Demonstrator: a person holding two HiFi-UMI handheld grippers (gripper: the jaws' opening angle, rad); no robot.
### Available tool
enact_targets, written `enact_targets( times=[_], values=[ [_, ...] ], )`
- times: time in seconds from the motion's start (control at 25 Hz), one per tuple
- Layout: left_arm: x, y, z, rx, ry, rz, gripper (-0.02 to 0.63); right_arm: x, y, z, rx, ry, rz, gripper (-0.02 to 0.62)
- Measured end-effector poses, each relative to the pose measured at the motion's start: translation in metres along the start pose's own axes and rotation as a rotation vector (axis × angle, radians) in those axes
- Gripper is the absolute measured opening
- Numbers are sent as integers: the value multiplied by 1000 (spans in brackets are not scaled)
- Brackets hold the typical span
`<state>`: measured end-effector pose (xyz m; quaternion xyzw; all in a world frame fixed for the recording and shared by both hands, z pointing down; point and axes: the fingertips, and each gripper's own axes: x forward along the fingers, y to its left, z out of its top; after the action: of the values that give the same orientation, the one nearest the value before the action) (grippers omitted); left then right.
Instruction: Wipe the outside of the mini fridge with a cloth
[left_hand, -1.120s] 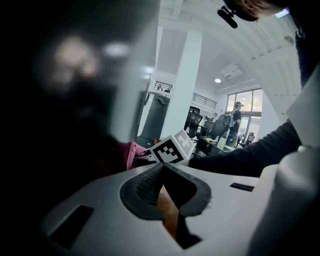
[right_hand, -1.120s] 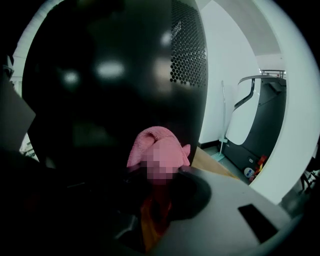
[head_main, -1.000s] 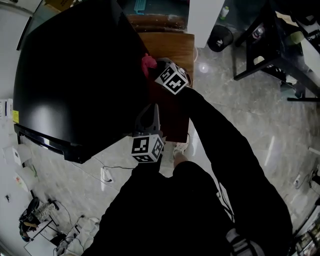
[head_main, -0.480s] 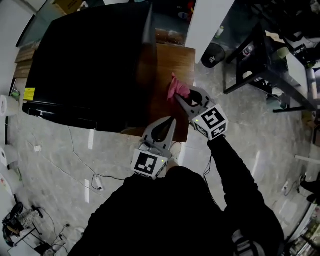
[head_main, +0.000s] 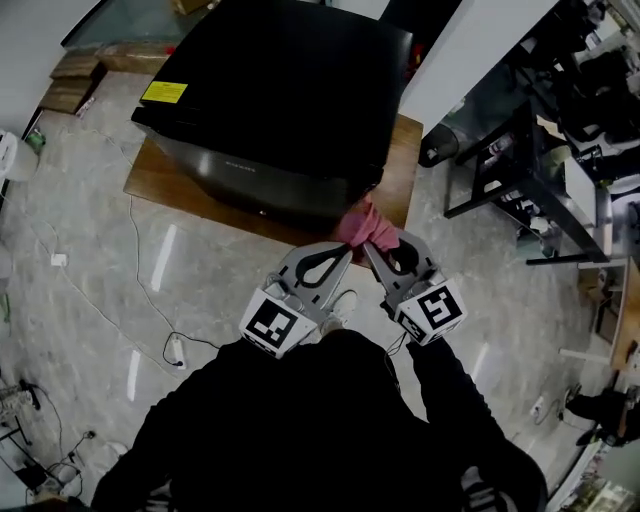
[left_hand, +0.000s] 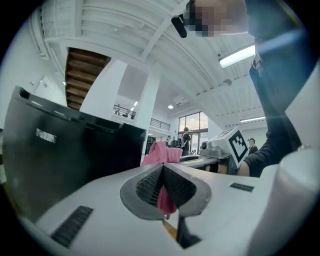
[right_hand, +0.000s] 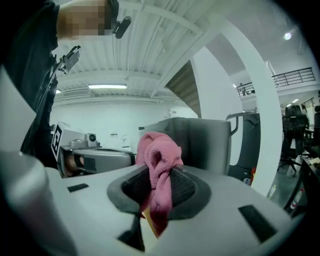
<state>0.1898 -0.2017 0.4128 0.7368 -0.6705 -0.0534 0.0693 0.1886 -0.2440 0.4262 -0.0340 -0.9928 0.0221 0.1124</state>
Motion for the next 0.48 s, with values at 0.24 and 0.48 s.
enact_targets(
  times=[0.24,0.48],
  values=[
    [-110,41,15,23,-25,56,6,48,111,24,8,-20,71,89],
    [-221,97,40,53,-65,211,6,110,201,46,13,-36,145,89]
  ],
)
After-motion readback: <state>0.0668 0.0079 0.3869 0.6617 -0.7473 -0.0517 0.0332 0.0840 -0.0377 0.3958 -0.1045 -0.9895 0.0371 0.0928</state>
